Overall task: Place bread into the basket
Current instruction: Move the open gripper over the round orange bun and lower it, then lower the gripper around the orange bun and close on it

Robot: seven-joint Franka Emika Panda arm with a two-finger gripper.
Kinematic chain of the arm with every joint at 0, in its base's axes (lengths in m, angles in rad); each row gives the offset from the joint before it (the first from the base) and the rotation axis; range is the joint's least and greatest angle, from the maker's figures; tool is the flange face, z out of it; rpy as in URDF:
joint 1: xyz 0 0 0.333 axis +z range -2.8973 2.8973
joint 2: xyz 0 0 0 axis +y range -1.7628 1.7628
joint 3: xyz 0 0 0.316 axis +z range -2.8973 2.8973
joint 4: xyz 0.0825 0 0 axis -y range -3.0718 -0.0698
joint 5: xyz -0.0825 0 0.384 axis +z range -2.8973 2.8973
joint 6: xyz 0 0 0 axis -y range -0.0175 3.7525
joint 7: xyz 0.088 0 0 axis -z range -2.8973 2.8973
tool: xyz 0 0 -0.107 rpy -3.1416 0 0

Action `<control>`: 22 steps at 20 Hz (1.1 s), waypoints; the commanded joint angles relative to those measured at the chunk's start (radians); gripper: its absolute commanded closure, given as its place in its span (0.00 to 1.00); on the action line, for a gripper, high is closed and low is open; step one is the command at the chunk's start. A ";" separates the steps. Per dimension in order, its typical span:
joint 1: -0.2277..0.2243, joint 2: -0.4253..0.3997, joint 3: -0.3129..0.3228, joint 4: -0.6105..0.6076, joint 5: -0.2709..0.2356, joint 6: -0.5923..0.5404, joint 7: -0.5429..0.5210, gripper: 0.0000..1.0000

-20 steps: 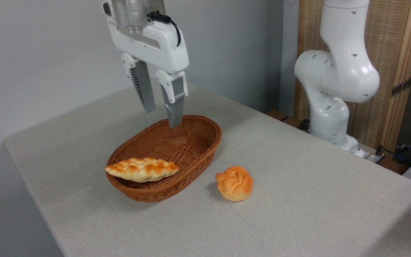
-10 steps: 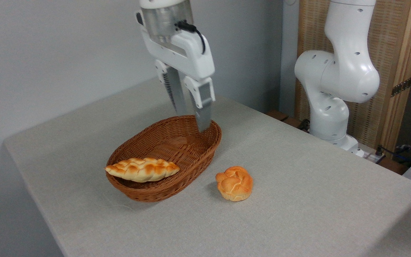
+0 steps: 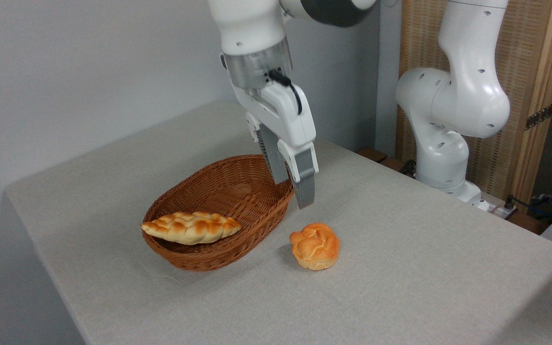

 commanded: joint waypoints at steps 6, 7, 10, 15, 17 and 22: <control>-0.009 -0.031 0.022 -0.142 0.014 0.104 0.164 0.00; -0.008 -0.031 0.026 -0.145 0.015 0.104 0.186 0.00; -0.009 -0.026 0.048 -0.153 0.015 0.106 0.200 0.00; -0.009 -0.024 0.049 -0.206 0.017 0.176 0.204 0.00; -0.009 -0.024 0.049 -0.228 0.023 0.211 0.206 0.00; -0.012 -0.020 0.048 -0.261 0.058 0.237 0.226 0.00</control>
